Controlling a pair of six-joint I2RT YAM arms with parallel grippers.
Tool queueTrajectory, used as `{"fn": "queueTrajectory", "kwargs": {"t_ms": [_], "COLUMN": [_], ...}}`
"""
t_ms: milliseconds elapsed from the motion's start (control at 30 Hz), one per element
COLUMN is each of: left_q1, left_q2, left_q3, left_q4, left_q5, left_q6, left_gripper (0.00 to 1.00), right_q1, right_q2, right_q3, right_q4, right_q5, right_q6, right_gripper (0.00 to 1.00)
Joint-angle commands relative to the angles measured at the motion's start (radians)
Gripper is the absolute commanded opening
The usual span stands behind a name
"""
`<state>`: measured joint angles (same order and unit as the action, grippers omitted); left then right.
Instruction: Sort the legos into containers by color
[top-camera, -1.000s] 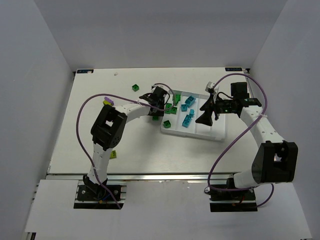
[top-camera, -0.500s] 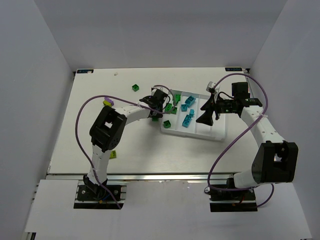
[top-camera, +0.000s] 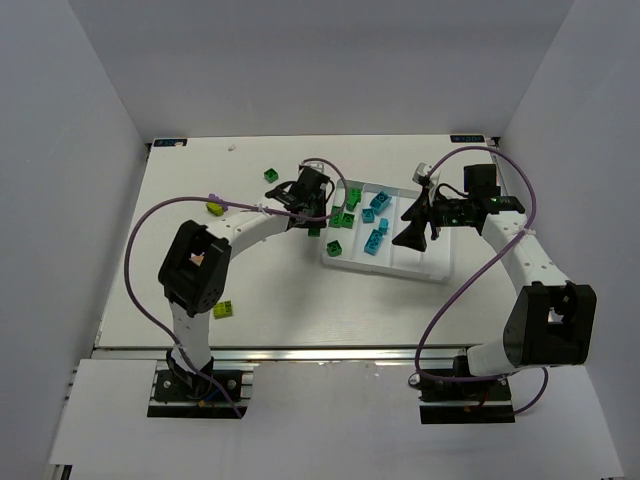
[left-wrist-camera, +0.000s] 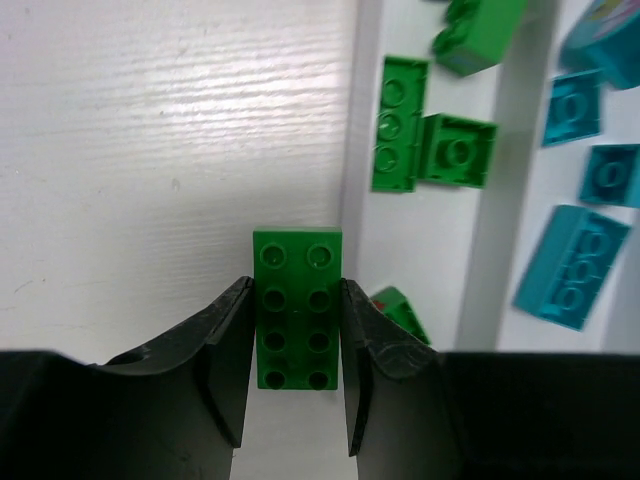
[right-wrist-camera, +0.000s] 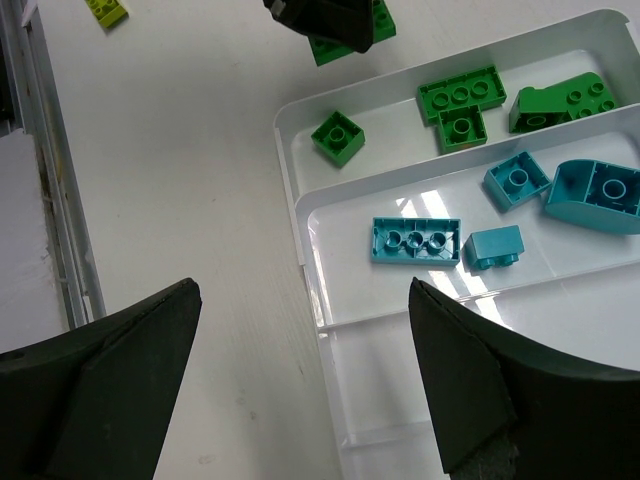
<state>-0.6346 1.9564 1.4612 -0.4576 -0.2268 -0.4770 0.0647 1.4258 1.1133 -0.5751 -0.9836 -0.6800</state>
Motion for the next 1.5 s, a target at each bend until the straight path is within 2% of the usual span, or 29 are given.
{"fn": "queueTrajectory", "kwargs": {"t_ms": [0, 267, 300, 333, 433, 467, 567, 700, 800, 867, 967, 1000, 1100, 1200, 1233, 1300, 1333, 1467], "left_q1": [-0.017, -0.066, -0.073, -0.073, -0.074, -0.074, -0.073, -0.073, -0.053, -0.013, 0.08, 0.107, 0.186, 0.246, 0.26, 0.289, 0.305, 0.332], "left_q2": [-0.079, 0.03, 0.041, 0.05, 0.073, 0.075, 0.07, 0.046, 0.024, 0.016, 0.018, 0.022, 0.041, 0.1, 0.152, 0.215, 0.279, 0.422], "left_q3": [0.037, 0.152, 0.162, 0.169, 0.195, 0.202, 0.218, 0.222, 0.209, 0.194, 0.163, 0.16, 0.146, 0.203, 0.267, 0.348, 0.438, 0.637], "left_q4": [0.037, 0.02, 0.022, 0.019, 0.01, 0.01, 0.002, -0.003, 0.003, 0.008, 0.01, 0.013, 0.043, 0.028, 0.017, -0.038, -0.058, -0.168], "left_q5": [0.056, 0.098, 0.095, 0.092, 0.075, 0.072, 0.058, 0.034, 0.012, 0.01, 0.05, 0.061, 0.079, 0.081, 0.081, 0.064, 0.051, -0.025], "left_q6": [-0.011, -0.003, -0.003, -0.006, -0.014, -0.014, -0.009, -0.011, -0.037, -0.066, -0.158, -0.199, -0.254, -0.281, -0.284, -0.285, -0.284, -0.272], "left_gripper": [0.0, 0.0, 0.02, 0.07, 0.32, 0.43, 0.61, 0.67, 0.68, 0.64, 0.27, 0.12, 0.09, 0.46, 0.62, 0.71, 0.76, 0.79], "right_q1": [-0.008, -0.006, -0.008, -0.008, -0.008, -0.006, -0.008, -0.006, -0.006, -0.006, -0.003, -0.003, -0.003, -0.002, -0.002, -0.002, -0.003, -0.003], "right_q2": [-0.027, -0.03, -0.033, -0.031, -0.027, -0.024, 0.001, 0.025, 0.03, 0.038, 0.053, 0.053, 0.047, 0.042, 0.041, 0.038, 0.038, 0.03], "right_q3": [-0.003, -0.003, -0.003, -0.003, 0.002, 0.005, 0.028, 0.049, 0.06, 0.08, 0.1, 0.102, 0.095, 0.088, 0.085, 0.074, 0.072, 0.053], "right_q4": [0.014, 0.014, 0.014, 0.012, 0.011, 0.008, -0.019, -0.02, 0.0, -0.002, -0.006, -0.002, 0.007, 0.015, 0.018, 0.024, 0.026, 0.043], "right_q5": [-0.032, -0.026, -0.024, -0.023, -0.021, -0.023, -0.029, -0.027, -0.023, -0.02, -0.004, -0.003, -0.009, -0.012, -0.01, -0.009, -0.007, 0.0], "right_q6": [0.005, 0.008, 0.01, 0.008, 0.005, 0.002, -0.015, -0.023, -0.016, -0.004, -0.004, -0.004, -0.009, -0.009, -0.009, -0.01, -0.01, -0.009], "right_gripper": [0.89, 0.89, 0.89, 0.89, 0.89, 0.89, 0.89, 0.89, 0.89, 0.89, 0.89, 0.89, 0.88, 0.86, 0.86, 0.86, 0.86, 0.87]}}
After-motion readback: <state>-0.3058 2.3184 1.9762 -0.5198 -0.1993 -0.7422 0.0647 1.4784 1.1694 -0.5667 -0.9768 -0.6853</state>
